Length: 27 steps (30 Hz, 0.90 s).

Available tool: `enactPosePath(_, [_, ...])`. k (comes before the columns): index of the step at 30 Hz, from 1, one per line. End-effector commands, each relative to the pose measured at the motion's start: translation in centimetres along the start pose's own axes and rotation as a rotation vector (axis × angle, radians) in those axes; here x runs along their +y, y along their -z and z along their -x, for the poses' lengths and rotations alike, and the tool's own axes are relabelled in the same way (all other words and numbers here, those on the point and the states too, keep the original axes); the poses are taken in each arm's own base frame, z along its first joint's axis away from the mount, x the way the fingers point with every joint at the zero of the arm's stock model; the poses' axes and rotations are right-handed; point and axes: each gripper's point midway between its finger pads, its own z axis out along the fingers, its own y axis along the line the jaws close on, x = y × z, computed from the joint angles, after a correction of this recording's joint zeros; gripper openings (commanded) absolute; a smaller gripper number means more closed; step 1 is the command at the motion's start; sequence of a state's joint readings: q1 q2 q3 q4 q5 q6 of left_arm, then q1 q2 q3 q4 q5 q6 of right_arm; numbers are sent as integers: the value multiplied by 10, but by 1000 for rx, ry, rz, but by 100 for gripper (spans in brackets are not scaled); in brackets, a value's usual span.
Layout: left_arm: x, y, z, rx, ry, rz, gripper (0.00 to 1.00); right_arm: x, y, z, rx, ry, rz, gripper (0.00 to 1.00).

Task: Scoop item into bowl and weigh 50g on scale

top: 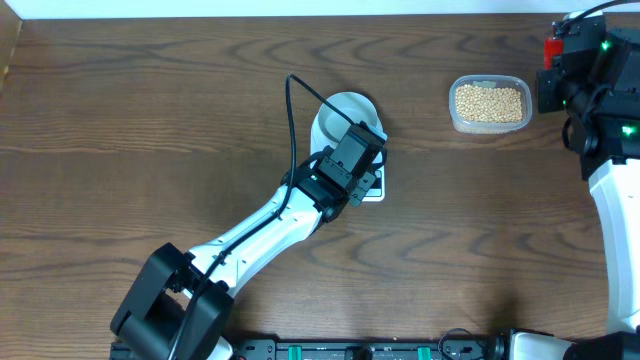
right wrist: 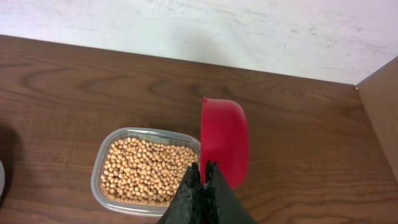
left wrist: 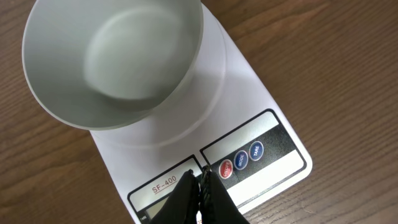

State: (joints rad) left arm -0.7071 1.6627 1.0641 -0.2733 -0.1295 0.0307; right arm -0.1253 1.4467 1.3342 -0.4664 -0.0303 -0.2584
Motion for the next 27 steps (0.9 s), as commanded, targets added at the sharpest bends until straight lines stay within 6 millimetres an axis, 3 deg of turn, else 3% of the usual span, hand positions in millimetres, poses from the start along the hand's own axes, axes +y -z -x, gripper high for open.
enactPosePath(1, [3, -1, -5, 11, -6, 6, 7, -3, 1, 6, -12, 9, -1, 1])
enactPosePath(27, [13, -3, -25, 93, 16, 22, 7, 0, 1, -4, 28, 8, 10, 1])
